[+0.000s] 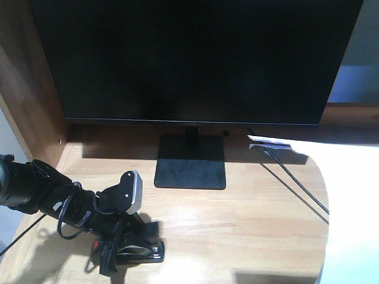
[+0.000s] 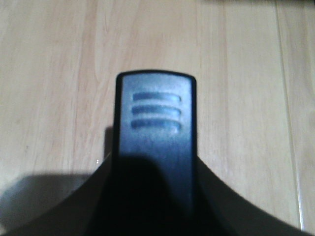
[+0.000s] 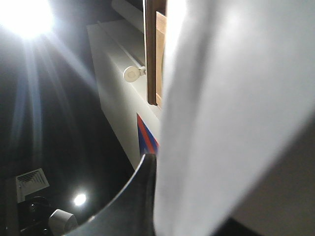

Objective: Grab stapler and paper to desk for stapling

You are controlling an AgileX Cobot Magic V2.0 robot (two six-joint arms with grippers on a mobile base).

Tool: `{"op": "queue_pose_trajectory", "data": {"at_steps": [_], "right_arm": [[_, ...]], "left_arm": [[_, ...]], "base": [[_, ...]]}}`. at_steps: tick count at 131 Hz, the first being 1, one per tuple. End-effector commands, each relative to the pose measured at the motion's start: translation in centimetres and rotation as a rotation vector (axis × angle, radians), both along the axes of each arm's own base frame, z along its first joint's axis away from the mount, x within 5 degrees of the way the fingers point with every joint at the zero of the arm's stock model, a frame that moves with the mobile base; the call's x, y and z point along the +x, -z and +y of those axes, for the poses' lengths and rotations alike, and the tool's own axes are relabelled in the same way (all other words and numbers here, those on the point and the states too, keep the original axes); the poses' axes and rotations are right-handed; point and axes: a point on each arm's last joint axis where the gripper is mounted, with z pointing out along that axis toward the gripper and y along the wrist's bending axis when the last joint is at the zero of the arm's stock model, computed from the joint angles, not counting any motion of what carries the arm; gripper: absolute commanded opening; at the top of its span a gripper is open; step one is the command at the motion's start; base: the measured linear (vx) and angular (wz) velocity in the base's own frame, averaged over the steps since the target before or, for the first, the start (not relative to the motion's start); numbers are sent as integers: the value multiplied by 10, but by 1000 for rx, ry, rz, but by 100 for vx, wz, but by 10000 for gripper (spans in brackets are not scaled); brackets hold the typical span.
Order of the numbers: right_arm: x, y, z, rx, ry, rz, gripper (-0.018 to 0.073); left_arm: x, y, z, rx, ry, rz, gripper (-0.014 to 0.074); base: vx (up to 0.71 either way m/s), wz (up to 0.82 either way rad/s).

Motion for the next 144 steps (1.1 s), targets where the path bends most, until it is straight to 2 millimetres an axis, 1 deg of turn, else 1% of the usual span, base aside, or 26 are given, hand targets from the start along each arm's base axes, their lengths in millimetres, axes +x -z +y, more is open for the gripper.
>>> {"op": "queue_pose_trajectory", "data": {"at_steps": [1, 19, 32, 43, 57, 73, 95, 97, 104, 109, 120, 125, 128, 134, 135, 136, 144], "right_arm": [[-3, -8, -1, 11, 2, -42, -6], [-3, -8, -1, 11, 2, -42, -6], [-3, -8, -1, 11, 2, -42, -6], [-3, -8, -1, 11, 2, -42, -6], [-3, -8, -1, 11, 2, -42, -6], [-3, -8, -1, 11, 2, -42, -6], [-3, -8, -1, 11, 2, -42, -6], [-3, -8, -1, 11, 2, -42, -6], [-3, -8, -1, 11, 2, -42, -6], [-3, -8, -1, 11, 2, -42, -6], [-3, -8, -1, 11, 2, -42, -6], [-3, -8, -1, 11, 2, -42, -6], [-3, -8, -1, 11, 2, -42, -6], [-3, -8, -1, 11, 2, -42, -6], [-3, -8, -1, 11, 2, -42, -6], [-3, -8, -1, 11, 2, -42, -6], [-3, -8, -1, 11, 2, -42, -6]], "left_arm": [[5, -19, -5, -47, -9, -45, 389], [5, -19, -5, -46, -63, 6, 531], [5, -20, -5, -48, -82, 22, 603], [4, -23, -5, -50, -80, 14, 630], [4, -31, -5, -58, -79, -10, 626], [2, -43, -4, -72, -89, -37, 596], [1, -62, -2, -91, -161, -34, 527], [1, -65, -2, -91, -173, -41, 507], [0, -70, -1, -92, -186, -52, 485], [-1, -76, 0, -98, -195, -66, 454], [-3, -84, 1, -105, -200, -91, 409], [-4, -90, 1, -110, -201, -109, 372], [-4, -91, 1, -112, -201, -115, 367], [-5, -96, 2, -116, -204, -134, 334], [-6, -98, 2, -117, -206, -141, 317], [-6, -98, 2, -117, -206, -141, 323], [-8, -104, 3, -123, -206, -160, 276]], "base": [[0, 0], [0, 0], [0, 0], [0, 0], [0, 0], [0, 0], [0, 0], [0, 0], [0, 0], [0, 0], [0, 0], [0, 0], [0, 0], [0, 0], [0, 0], [0, 0], [0, 0]]}}
